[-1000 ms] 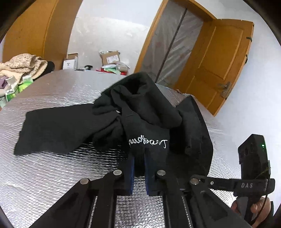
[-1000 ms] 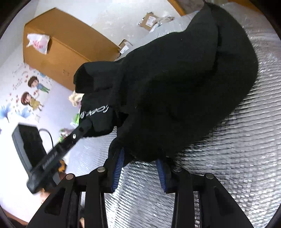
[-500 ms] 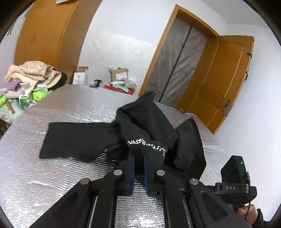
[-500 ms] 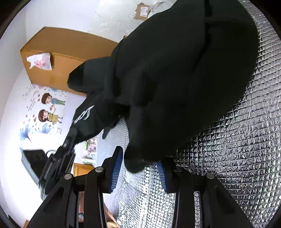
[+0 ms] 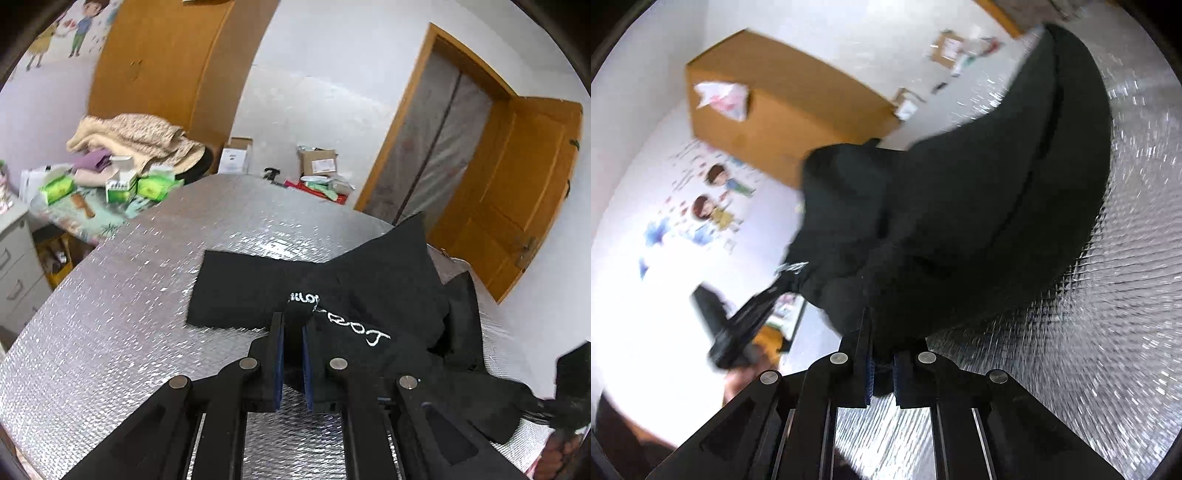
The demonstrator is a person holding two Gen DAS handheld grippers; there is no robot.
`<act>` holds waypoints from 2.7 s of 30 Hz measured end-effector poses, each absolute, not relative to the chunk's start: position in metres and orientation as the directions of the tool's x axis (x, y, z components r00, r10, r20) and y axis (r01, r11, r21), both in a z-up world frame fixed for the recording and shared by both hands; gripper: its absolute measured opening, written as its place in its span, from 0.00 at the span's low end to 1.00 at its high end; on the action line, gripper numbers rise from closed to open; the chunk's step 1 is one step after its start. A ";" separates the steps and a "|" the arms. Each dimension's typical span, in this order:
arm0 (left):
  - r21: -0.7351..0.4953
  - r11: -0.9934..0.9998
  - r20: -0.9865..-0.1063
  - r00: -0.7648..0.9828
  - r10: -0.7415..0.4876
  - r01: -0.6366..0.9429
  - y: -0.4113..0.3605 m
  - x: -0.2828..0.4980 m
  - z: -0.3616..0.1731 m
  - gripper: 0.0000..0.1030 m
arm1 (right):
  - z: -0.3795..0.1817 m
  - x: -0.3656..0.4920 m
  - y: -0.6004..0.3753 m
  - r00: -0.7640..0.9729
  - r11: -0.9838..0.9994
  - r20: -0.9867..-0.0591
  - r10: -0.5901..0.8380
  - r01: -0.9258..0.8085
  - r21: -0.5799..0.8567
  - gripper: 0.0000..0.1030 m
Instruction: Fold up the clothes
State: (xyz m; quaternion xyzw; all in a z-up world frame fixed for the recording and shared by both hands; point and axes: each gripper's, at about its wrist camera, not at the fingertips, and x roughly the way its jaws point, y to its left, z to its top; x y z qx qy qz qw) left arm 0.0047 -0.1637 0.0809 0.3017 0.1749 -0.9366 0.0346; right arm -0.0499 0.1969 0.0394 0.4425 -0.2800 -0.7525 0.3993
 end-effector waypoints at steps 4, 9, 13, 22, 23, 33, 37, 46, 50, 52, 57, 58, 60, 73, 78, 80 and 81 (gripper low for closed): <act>-0.284 -0.931 -0.599 -0.800 -0.014 0.229 -0.178 0.009 0.071 0.08 | 0.050 -0.026 0.182 -0.192 -0.495 -0.461 -0.866 0.454 0.741 0.07; -0.250 -0.919 -0.610 -0.786 -0.096 0.306 -0.206 0.014 0.069 0.08 | 0.029 -0.015 0.139 -0.056 -0.479 -0.522 -0.851 0.489 0.729 0.08; -0.196 -0.893 -0.641 -0.742 -0.197 0.406 -0.241 0.012 0.069 0.08 | 0.029 -0.018 0.137 -0.055 -0.480 -0.528 -0.847 0.507 0.716 0.13; -0.197 -0.866 -0.655 -0.718 -0.233 0.460 -0.255 0.037 0.069 0.12 | 0.046 -0.045 0.168 -0.291 -0.640 -0.576 -0.763 0.459 0.616 0.30; -0.200 -0.865 -0.645 -0.726 -0.237 0.460 -0.252 0.041 0.071 0.12 | 0.044 -0.050 0.164 -0.313 -0.662 -0.588 -0.746 0.443 0.604 0.31; -0.252 -0.842 -0.600 -0.760 -0.250 0.476 -0.249 0.073 0.081 0.14 | 0.025 -0.089 0.202 -0.424 -0.786 -0.664 -0.616 0.283 0.550 0.31; -0.299 -0.859 -0.604 -0.779 -0.166 0.415 -0.237 0.079 0.079 0.18 | 0.017 -0.090 0.200 -0.414 -0.787 -0.670 -0.616 0.288 0.546 0.31; -0.399 -0.902 -0.630 -0.764 0.140 0.164 -0.151 0.045 0.044 0.19 | 0.020 -0.108 0.224 -0.518 -0.846 -0.683 -0.515 0.179 0.502 0.31; -0.374 -0.919 -0.695 -0.693 0.191 0.122 -0.124 0.024 0.022 0.20 | 0.017 -0.123 0.240 -0.552 -0.863 -0.690 -0.468 0.120 0.490 0.30; -0.370 -0.921 -0.699 -0.689 0.189 0.122 -0.126 0.024 0.019 0.19 | 0.016 -0.130 0.241 -0.555 -0.864 -0.690 -0.465 0.116 0.489 0.30; -0.328 -0.937 -0.721 -0.672 0.169 0.117 -0.128 0.024 0.015 0.13 | 0.016 -0.146 0.233 -0.558 -0.878 -0.698 -0.449 0.130 0.461 0.29; -0.319 -0.941 -0.723 -0.671 0.165 0.113 -0.128 0.023 0.015 0.13 | 0.015 -0.148 0.231 -0.558 -0.880 -0.700 -0.445 0.129 0.456 0.17; -0.302 -0.948 -0.727 -0.668 0.158 0.104 -0.126 0.024 0.015 0.12 | 0.012 -0.151 0.233 -0.555 -0.876 -0.698 -0.451 0.127 0.465 0.02; -0.128 -0.988 -0.764 -0.644 0.041 0.090 -0.145 0.025 0.019 0.02 | 0.011 -0.082 0.277 -0.511 -0.845 -0.697 -0.503 0.121 0.521 0.02; -0.091 -0.986 -0.772 -0.636 -0.017 0.137 -0.163 0.030 0.022 0.02 | 0.016 -0.051 0.267 -0.448 -0.845 -0.719 -0.531 0.217 0.488 0.06; -0.091 -0.983 -0.769 -0.638 -0.033 0.160 -0.168 0.035 0.025 0.02 | 0.024 -0.042 0.262 -0.447 -0.849 -0.722 -0.528 0.265 0.457 0.08; -0.098 -0.981 -0.763 -0.646 -0.033 0.167 -0.168 0.038 0.029 0.02 | 0.030 -0.039 0.260 -0.458 -0.852 -0.719 -0.523 0.285 0.439 0.09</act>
